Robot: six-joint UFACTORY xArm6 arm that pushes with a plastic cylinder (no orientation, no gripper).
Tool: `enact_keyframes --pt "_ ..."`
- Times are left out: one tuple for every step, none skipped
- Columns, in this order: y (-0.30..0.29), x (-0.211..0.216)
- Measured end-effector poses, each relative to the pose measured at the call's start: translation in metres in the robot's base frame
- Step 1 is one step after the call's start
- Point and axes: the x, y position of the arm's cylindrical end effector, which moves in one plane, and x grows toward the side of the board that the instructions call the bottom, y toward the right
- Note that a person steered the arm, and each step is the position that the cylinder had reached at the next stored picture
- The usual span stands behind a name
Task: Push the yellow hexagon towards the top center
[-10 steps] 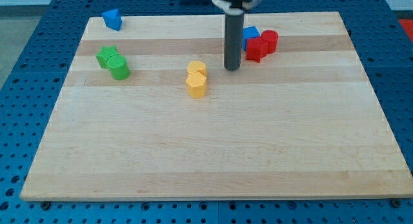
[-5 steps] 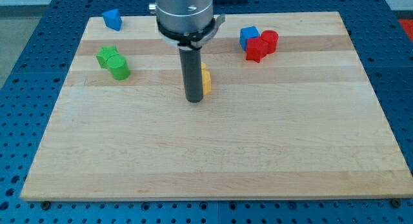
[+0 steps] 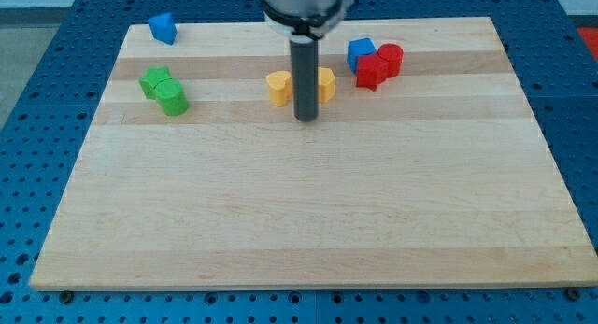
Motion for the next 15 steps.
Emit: enact_keyframes --pt "0.033 -0.003" --pt "0.013 -0.054" --pt "-0.008 -0.102" --pt "-0.029 -0.131" --pt "-0.051 -0.111" --pt "-0.09 -0.105" --pt "-0.108 -0.12" --pt "-0.082 -0.122" --pt "-0.063 -0.136" --pt "-0.088 -0.146" --pt "-0.113 -0.154" --pt "-0.074 -0.154" --pt "-0.051 -0.16" --pt "-0.063 -0.164" --pt "-0.048 -0.164"
